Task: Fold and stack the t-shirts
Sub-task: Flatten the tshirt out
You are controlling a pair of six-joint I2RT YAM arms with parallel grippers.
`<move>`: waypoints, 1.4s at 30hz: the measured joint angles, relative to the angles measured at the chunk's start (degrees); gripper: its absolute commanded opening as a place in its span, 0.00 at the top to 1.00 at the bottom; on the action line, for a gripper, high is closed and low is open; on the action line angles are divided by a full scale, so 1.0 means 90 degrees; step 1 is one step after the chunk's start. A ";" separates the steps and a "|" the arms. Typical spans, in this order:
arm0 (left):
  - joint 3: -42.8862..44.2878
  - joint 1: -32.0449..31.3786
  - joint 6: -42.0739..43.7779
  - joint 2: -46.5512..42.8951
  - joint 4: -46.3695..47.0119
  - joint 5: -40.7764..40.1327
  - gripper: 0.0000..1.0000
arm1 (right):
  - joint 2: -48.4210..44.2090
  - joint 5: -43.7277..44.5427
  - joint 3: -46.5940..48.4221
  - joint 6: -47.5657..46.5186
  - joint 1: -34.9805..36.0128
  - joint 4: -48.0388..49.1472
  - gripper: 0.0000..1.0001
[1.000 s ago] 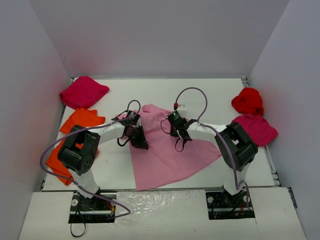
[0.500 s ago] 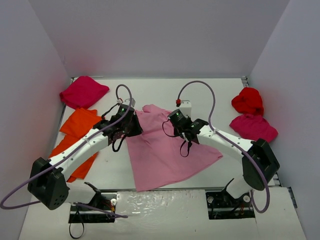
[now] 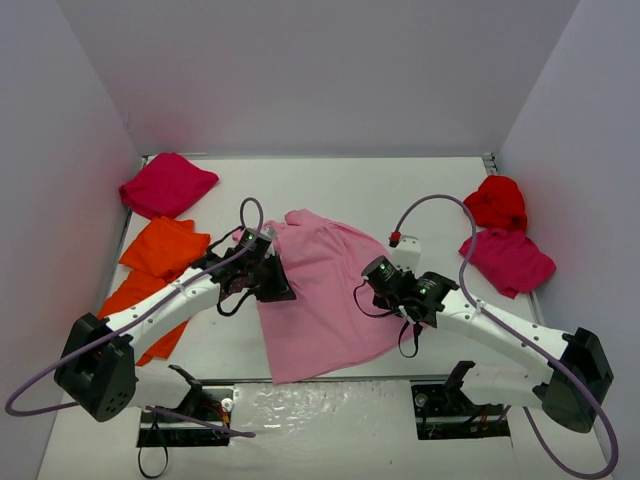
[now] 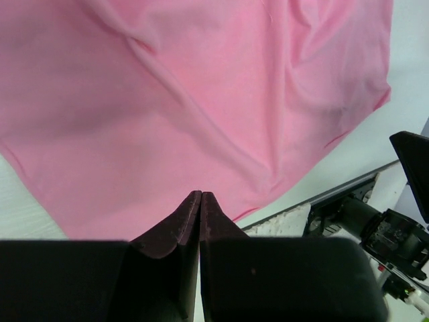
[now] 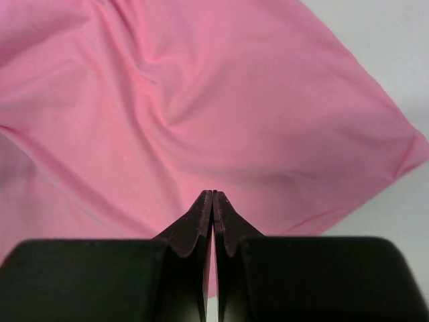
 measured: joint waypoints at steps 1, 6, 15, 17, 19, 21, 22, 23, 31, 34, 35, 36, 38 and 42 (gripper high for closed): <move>0.0000 -0.0024 -0.0037 0.0030 0.0024 0.0071 1.00 | -0.0035 0.0041 -0.0023 0.0121 0.0000 -0.0122 1.00; 0.0000 -0.0319 -0.0123 0.0283 0.0049 0.0247 1.00 | -0.0002 0.0194 -0.0142 0.0590 0.0000 -0.0540 1.00; -0.0404 -0.0688 -0.0427 0.0472 0.0094 0.0411 1.00 | 0.1128 0.0420 -0.0153 0.0866 0.0000 -0.0534 1.00; -0.0491 -0.0690 -0.0478 0.0480 0.0097 0.0414 1.00 | 0.1324 0.0417 -0.0154 0.0863 0.0000 -0.0440 1.00; -0.0548 -0.0690 -0.0548 0.0486 0.0125 0.0424 1.00 | 0.1459 0.0419 -0.0154 0.0857 0.0000 -0.0298 1.00; -0.0610 -0.0690 -0.0614 0.0495 0.0200 0.0450 1.00 | 0.1583 0.0419 -0.0154 0.0846 0.0000 -0.0185 1.00; -0.0668 -0.0690 -0.0678 0.0508 0.0303 0.0485 1.00 | 0.1640 0.0423 -0.0149 0.0826 0.0000 -0.0148 1.00; -0.0728 -0.0690 -0.0743 0.0522 0.0409 0.0521 1.00 | 0.1697 0.0426 -0.0144 0.0805 0.0000 -0.0112 1.00; -0.0908 -0.0697 -0.1094 0.1118 0.0972 0.0825 1.00 | 0.2193 0.0513 0.0037 0.0552 -0.0047 0.0100 1.00; -0.0900 -0.0707 -0.1119 0.1300 0.1074 0.0861 1.00 | 0.2343 0.0514 0.0070 0.0435 -0.0138 0.0236 1.00; -0.0889 -0.0717 -0.1122 0.1360 0.1093 0.0869 1.00 | 0.2399 0.0516 0.0070 0.0382 -0.0186 0.0291 1.00; -0.0878 -0.0732 -0.1123 0.1417 0.1102 0.0871 1.00 | 0.2459 0.0508 0.0070 0.0334 -0.0261 0.0343 1.00; -0.0850 -0.0776 -0.1123 0.1508 0.1103 0.0868 1.00 | 0.2581 0.0482 0.0070 0.0200 -0.0459 0.0484 1.00; -0.0769 -0.0853 -0.1123 0.1573 0.1097 0.0840 1.00 | 0.2735 0.0431 0.0071 -0.0076 -0.0926 0.0738 1.00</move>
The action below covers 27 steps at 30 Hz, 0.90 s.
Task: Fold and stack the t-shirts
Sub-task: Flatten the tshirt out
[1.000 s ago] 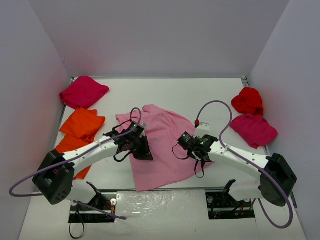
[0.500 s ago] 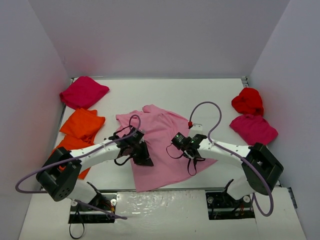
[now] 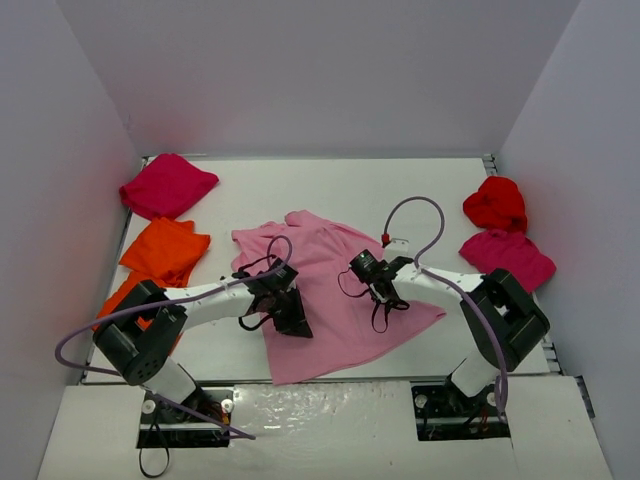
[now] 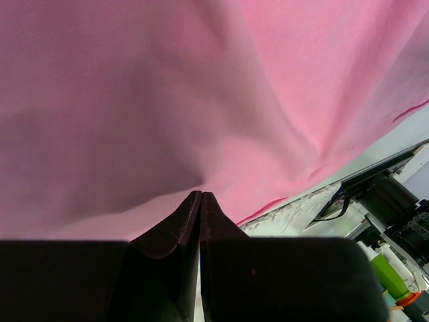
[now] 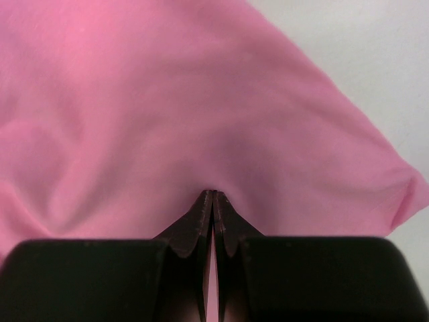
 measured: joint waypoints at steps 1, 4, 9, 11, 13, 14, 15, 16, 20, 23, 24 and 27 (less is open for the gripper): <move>0.0019 -0.0012 0.0000 0.0002 -0.0001 -0.0015 1.00 | 0.0026 -0.0012 0.0001 -0.0071 -0.0107 0.0074 1.00; 0.0050 -0.0027 -0.0007 0.0003 -0.0006 -0.0045 1.00 | 0.0164 -0.0017 0.0123 -0.0310 -0.0402 0.0160 1.00; 0.0147 -0.0034 0.0038 0.0020 -0.0138 -0.0052 1.00 | 0.0751 -0.0005 0.0728 -0.0704 -0.0707 0.0342 1.00; 0.0254 -0.0034 0.0082 0.0024 -0.0254 -0.0058 1.00 | 0.1035 0.0030 0.1025 -0.0860 -0.0796 0.0437 1.00; 0.0362 -0.0034 0.0114 0.0020 -0.0340 -0.0081 1.00 | 0.1320 0.0065 0.1331 -0.1029 -0.0889 0.0591 1.00; 0.0382 -0.0035 0.0132 -0.0009 -0.0371 -0.0125 1.00 | 0.1452 0.0089 0.1472 -0.1097 -0.0932 0.0663 1.00; 0.0398 -0.0037 0.0149 -0.0045 -0.0406 -0.0171 1.00 | 0.1582 0.0114 0.1613 -0.1164 -0.0975 0.0730 1.00; 0.0400 -0.0038 0.0163 -0.0106 -0.0459 -0.0223 1.00 | 0.1708 0.0145 0.1755 -0.1231 -0.1019 0.0779 1.00; 0.0399 -0.0039 0.0194 -0.0516 -0.0775 -0.0485 1.00 | 0.2270 0.0189 0.2445 -0.1436 -0.1325 0.1014 1.00; 0.0397 -0.0039 0.0199 -0.0963 -0.1012 -0.0759 1.00 | 0.2608 0.0145 0.2886 -0.1555 -0.1626 0.1153 1.00; 0.0397 -0.0039 0.0204 -0.1131 -0.1080 -0.0848 1.00 | 0.2715 0.0126 0.3026 -0.1594 -0.1739 0.1229 1.00; 0.0397 -0.0039 0.0241 -0.1548 -0.1229 -0.1120 1.00 | 0.3037 0.0086 0.3505 -0.1742 -0.2019 0.1260 1.00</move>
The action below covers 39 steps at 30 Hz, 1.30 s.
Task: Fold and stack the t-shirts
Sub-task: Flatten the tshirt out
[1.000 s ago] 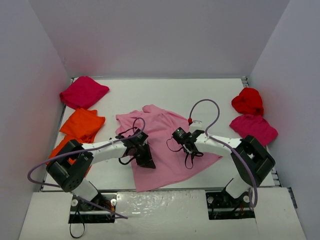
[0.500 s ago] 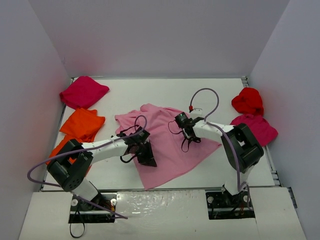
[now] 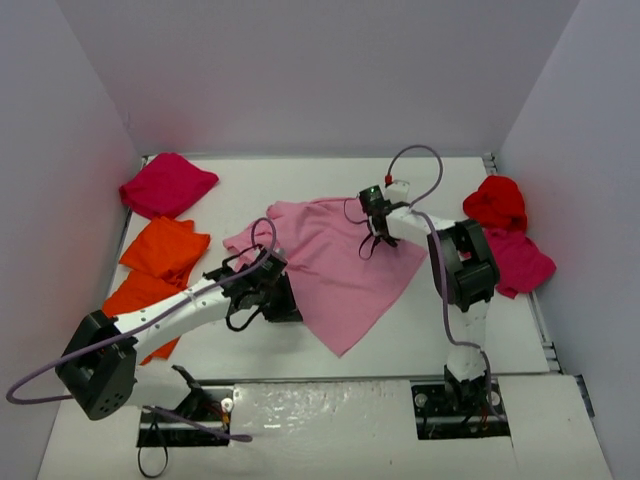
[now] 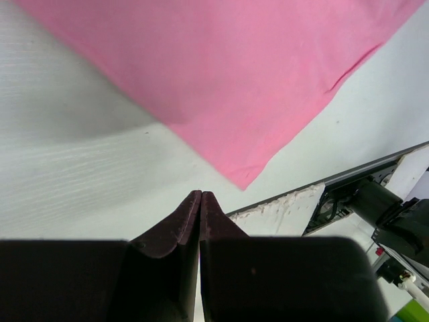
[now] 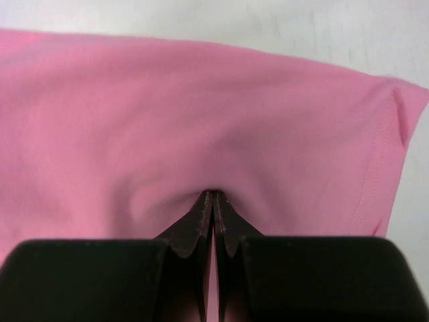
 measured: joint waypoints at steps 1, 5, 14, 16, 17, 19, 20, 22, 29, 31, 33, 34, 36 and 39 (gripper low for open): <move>0.0000 0.0000 0.0012 -0.0102 -0.0049 -0.0070 1.00 | 0.0132 -0.0012 0.0194 -0.0065 -0.0084 0.0012 1.00; 0.0000 0.0000 0.0067 -0.0376 -0.0207 -0.0283 1.00 | 0.0687 -0.0081 0.1053 -0.0341 -0.0375 -0.0032 1.00; -0.0006 -0.0002 0.0182 -0.0558 -0.0270 -0.0429 1.00 | 0.1701 -0.0187 0.2857 -0.0894 -0.0735 -0.0186 1.00; -0.0023 -0.0002 0.0201 -0.0630 -0.0271 -0.0472 1.00 | 0.1583 -0.0018 0.2881 -0.1024 -0.0690 -0.0241 1.00; -0.0037 -0.0002 0.0214 -0.0673 -0.0272 -0.0500 1.00 | 0.1483 0.0081 0.2879 -0.1091 -0.0628 -0.0296 1.00; -0.0045 -0.0002 0.0249 -0.0729 -0.0268 -0.0551 1.00 | 0.1166 0.0267 0.2858 -0.1231 -0.0377 -0.0384 1.00; -0.0046 -0.0002 0.0268 -0.0749 -0.0265 -0.0575 1.00 | 0.0979 0.0350 0.2835 -0.1296 -0.0227 -0.0423 1.00; -0.0048 -0.0002 0.0301 -0.0746 -0.0252 -0.0588 1.00 | 0.0414 0.0355 0.2640 -0.1314 0.0146 -0.0472 1.00; -0.0049 -0.0007 0.0422 -0.0445 -0.0098 -0.0596 1.00 | -0.2478 -0.0327 -0.0203 -0.0392 0.1894 -0.0306 1.00; -0.0046 -0.0007 0.0470 -0.0309 -0.0039 -0.0567 1.00 | -0.2664 -0.0409 -0.1012 -0.0042 0.2450 -0.0376 1.00; -0.0032 -0.0007 0.0513 -0.0152 0.0025 -0.0539 1.00 | -0.2571 -0.0519 -0.1722 0.0274 0.2780 -0.0452 1.00; -0.0013 -0.0007 0.0529 -0.0063 0.0046 -0.0521 1.00 | -0.2476 -0.0601 -0.2071 0.0430 0.2838 -0.0543 1.00; 0.0017 -0.0007 0.0572 0.0103 0.0089 -0.0497 1.00 | -0.2290 -0.0664 -0.2495 0.0667 0.2833 -0.0780 1.00; 0.0054 -0.0007 0.0627 0.0240 0.0118 -0.0462 1.00 | -0.2231 -0.0542 -0.2538 0.0871 0.2821 -0.0829 1.00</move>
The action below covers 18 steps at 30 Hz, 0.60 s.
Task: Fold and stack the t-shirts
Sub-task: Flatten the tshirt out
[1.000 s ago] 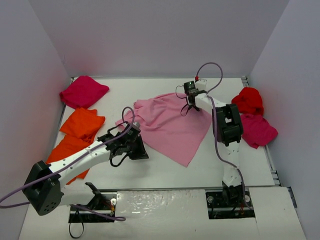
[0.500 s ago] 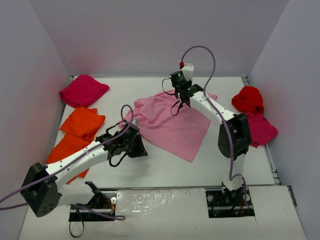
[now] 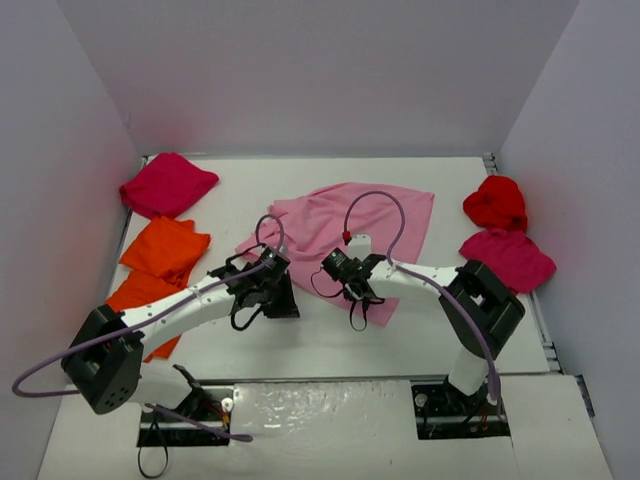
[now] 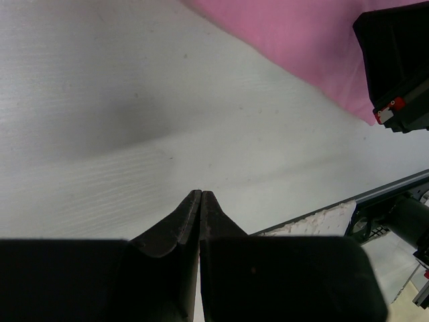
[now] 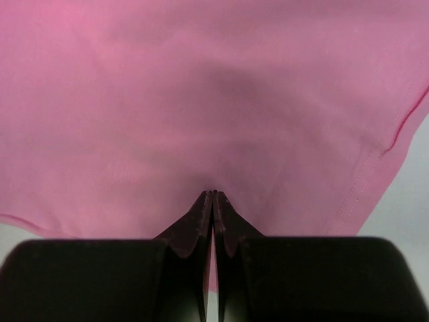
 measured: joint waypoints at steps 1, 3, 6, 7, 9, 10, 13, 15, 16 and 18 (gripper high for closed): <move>0.0029 -0.0001 0.0017 0.0021 -0.0002 0.0002 1.00 | 0.0002 0.0023 0.0039 0.0018 -0.0005 0.0008 1.00; 0.0114 -0.0004 0.0052 0.0043 -0.0010 -0.0008 1.00 | 0.0017 0.0056 0.0154 0.0021 -0.0007 0.0017 1.00; 0.0299 -0.0005 0.0128 0.0058 -0.0062 -0.0079 1.00 | 0.0188 0.0070 0.0461 -0.0040 -0.0006 0.0050 1.00; 0.0370 -0.0005 0.0166 0.0063 -0.0107 -0.0110 1.00 | 0.0270 0.0062 0.0556 -0.0056 -0.0006 0.0060 1.00; 0.0559 -0.0005 0.0265 0.0085 -0.0295 -0.0216 1.00 | 0.0395 0.0005 0.0649 -0.0076 -0.0006 0.0090 1.00; 0.0672 -0.0005 0.0325 0.0099 -0.0417 -0.0285 1.00 | 0.0431 -0.0038 0.0637 -0.0073 -0.0001 0.0106 1.00; 0.1064 -0.0005 0.0543 0.0125 -0.0776 -0.0541 1.00 | 0.0397 -0.0067 0.0370 0.0023 0.0101 0.0196 1.00; 0.1351 -0.0003 0.0669 0.0138 -0.0951 -0.0701 1.00 | 0.0236 -0.0036 0.0138 0.0165 0.0242 0.0302 1.00; 0.1480 0.0005 0.0725 0.0144 -0.1017 -0.0760 1.00 | 0.0146 -0.0017 0.0014 0.0251 0.0320 0.0346 1.00; 0.1686 0.0039 0.0835 0.0174 -0.1113 -0.0833 1.00 | -0.0051 0.0031 -0.0250 0.0444 0.0486 0.0435 1.00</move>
